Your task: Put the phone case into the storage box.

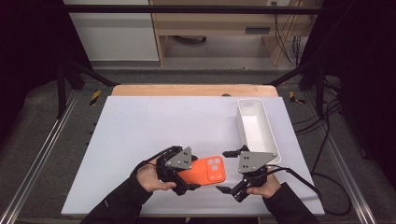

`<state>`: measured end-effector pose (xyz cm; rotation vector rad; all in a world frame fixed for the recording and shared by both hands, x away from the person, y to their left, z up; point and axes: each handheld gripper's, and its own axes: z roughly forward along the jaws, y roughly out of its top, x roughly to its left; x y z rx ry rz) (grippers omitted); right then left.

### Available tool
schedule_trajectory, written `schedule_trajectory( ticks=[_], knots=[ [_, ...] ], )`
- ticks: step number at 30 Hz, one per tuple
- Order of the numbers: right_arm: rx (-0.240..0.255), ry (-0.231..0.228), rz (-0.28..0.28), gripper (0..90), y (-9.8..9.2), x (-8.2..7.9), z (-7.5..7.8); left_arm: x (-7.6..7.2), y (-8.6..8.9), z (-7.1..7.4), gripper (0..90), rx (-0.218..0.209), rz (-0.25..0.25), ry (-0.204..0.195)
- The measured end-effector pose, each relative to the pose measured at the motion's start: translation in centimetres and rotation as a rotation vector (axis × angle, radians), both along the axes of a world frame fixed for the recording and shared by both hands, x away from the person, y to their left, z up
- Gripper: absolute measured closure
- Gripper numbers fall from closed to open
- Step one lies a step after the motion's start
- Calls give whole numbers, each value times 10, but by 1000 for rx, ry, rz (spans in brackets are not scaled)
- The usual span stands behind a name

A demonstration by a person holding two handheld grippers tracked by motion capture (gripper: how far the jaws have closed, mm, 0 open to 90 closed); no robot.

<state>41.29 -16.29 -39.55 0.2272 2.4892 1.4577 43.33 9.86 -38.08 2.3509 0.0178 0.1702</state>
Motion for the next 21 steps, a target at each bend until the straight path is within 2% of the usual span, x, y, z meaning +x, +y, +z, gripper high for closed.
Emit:
schedule_trajectory(
  ticks=[6,14,21],
  knots=[
    [-8,10,38,8,8,4,0,-1,-1,1,156,-3,-10,3],
    [-16,30,55,14,12,10,-3,1,0,0,156,-7,-14,22],
    [-12,55,79,32,14,14,-6,0,-1,-1,156,-8,-15,22]
  ],
)
